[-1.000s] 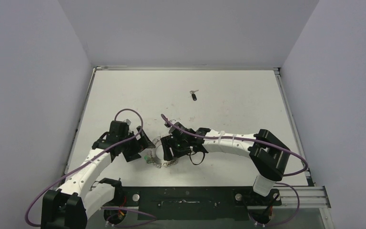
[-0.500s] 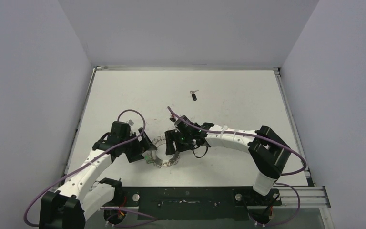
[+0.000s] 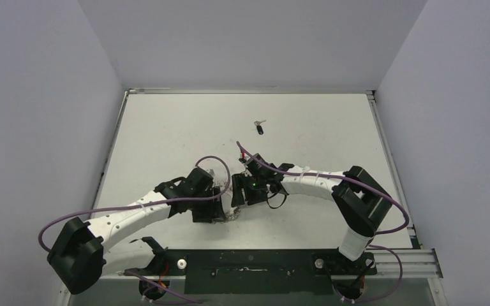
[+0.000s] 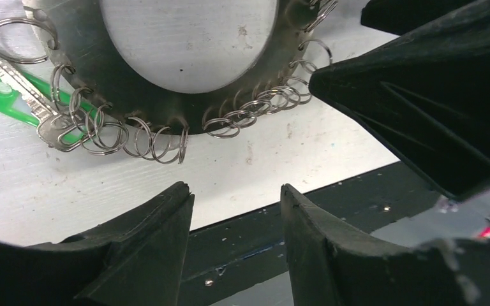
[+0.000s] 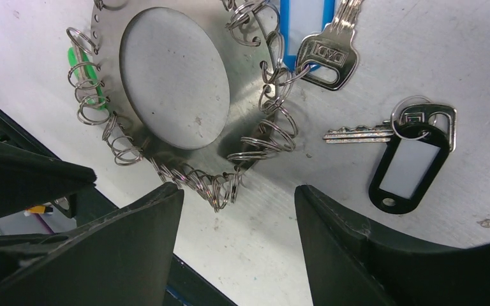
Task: Put the keys on the keyring
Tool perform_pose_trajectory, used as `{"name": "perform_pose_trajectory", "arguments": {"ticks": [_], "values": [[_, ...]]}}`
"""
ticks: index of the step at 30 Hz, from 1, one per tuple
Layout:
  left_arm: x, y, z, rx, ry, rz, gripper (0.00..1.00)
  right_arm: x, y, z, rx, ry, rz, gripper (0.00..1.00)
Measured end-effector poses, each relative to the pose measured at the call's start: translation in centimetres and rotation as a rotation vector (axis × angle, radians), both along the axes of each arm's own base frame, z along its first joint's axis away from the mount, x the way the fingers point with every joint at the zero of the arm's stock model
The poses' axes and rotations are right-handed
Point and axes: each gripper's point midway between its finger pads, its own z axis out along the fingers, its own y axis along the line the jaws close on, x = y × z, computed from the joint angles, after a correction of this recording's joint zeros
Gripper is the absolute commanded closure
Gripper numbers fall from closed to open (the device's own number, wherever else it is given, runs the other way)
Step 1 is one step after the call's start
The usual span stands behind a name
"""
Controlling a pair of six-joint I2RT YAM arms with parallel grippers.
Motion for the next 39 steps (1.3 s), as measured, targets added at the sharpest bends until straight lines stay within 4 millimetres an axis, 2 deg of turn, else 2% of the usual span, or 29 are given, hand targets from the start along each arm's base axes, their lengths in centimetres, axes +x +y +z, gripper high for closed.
{"name": "perform_pose_trajectory", "arguments": {"ticks": [5,11,17,25,33,39], "values": [[0.0,0.1,-1.1,0.133,0.006,-0.04,0.54,-0.1,-0.1,-0.1,0.0,0.006,0.0,0.38],[0.7,1.1,-1.1,0.231,-0.028,-0.042,0.55,-0.2,-0.2,0.3,0.006,0.001,0.0,0.51],[1.0,1.7,-0.9,0.252,-0.053,-0.028,0.57,-0.2,-0.2,0.6,0.008,-0.005,0.003,0.67],[1.6,0.7,-0.5,0.201,-0.085,-0.027,0.57,-0.3,-0.5,0.4,-0.007,-0.003,0.001,0.68],[1.6,-0.2,-0.6,0.157,-0.089,-0.039,0.57,0.2,-2.5,-1.7,-0.144,-0.023,0.004,0.68],[1.9,-0.7,-0.7,0.142,-0.093,-0.038,0.58,0.5,-3.1,-1.7,-0.179,-0.049,0.011,0.69]]}}
